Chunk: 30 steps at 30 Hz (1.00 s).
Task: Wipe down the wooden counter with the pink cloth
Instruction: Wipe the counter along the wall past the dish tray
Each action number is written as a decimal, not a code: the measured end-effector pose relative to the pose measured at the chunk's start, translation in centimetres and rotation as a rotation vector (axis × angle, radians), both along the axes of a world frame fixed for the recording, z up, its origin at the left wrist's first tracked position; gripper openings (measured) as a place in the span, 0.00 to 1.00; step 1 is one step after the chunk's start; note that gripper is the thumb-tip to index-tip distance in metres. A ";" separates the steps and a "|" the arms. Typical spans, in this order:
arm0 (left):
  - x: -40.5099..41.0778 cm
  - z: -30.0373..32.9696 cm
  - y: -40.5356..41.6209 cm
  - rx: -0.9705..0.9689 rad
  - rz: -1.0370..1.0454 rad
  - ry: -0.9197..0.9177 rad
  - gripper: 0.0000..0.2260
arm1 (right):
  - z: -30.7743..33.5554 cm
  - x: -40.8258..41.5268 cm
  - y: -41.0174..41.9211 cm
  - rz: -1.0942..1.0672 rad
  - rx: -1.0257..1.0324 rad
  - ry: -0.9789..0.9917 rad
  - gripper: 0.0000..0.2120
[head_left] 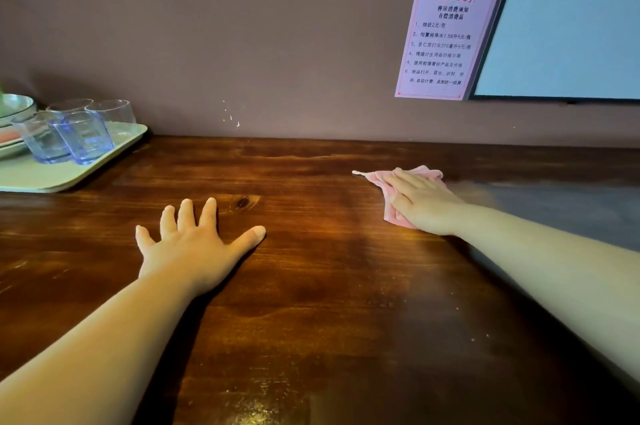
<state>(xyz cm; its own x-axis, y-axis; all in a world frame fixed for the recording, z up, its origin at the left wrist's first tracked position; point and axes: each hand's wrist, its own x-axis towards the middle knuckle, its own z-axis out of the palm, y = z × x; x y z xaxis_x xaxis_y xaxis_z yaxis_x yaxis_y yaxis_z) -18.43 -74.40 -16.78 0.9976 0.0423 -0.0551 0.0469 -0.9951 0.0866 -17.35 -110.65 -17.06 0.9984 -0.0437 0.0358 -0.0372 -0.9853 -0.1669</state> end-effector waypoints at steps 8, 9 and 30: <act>-0.2 0.2 0.1 0.015 -0.009 0.008 0.51 | 2.3 2.2 2.5 -0.185 -0.141 0.002 0.24; -0.1 0.2 0.1 0.019 -0.007 0.006 0.51 | 1.7 1.4 2.7 -0.109 -0.100 0.001 0.24; -0.2 0.2 0.0 0.018 -0.012 0.005 0.50 | 2.1 1.5 6.1 -0.045 -0.132 -0.047 0.22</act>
